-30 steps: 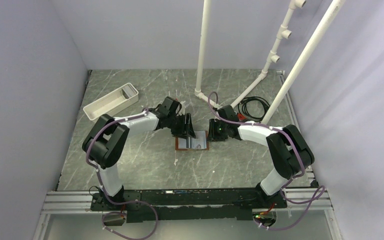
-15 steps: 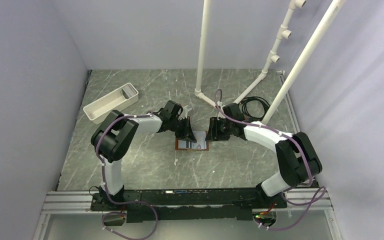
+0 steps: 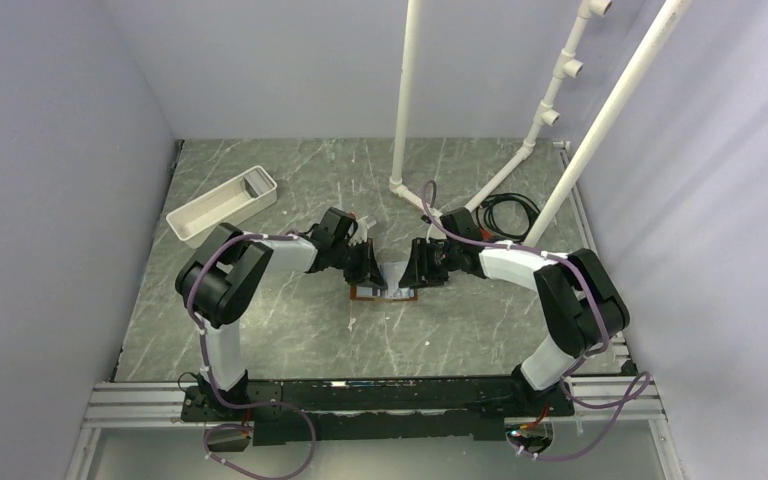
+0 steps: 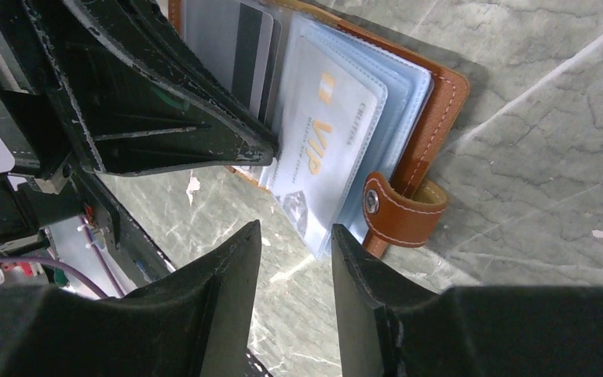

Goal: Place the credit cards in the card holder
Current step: Insert the credit card into the card holder.

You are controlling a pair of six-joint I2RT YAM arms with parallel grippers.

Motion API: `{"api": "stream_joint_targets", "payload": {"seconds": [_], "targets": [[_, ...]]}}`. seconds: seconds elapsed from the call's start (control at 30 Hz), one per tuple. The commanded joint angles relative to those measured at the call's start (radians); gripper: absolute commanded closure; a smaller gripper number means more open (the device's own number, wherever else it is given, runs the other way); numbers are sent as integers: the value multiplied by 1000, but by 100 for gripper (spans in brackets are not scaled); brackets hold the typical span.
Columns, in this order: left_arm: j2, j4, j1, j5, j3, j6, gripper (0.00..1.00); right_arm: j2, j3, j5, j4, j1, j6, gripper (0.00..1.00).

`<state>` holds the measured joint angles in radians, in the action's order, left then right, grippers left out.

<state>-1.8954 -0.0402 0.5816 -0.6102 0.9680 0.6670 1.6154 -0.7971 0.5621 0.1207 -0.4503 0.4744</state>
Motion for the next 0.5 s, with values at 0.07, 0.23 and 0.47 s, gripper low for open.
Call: {"api": "stream_joint_targets", "payload": {"seconds": [0.07,0.23,0.47], "targets": [[-1,-1,-3,50,-35,-21,100,7,-5,8,-38,5,-3,58],[-7,-1,-3,50,-31,-23,100,17,-6,29,-55,5,8,59],[-12,-2,-4,49,-31,-27,100,29,-15,47,-59,6,10,60]]}}
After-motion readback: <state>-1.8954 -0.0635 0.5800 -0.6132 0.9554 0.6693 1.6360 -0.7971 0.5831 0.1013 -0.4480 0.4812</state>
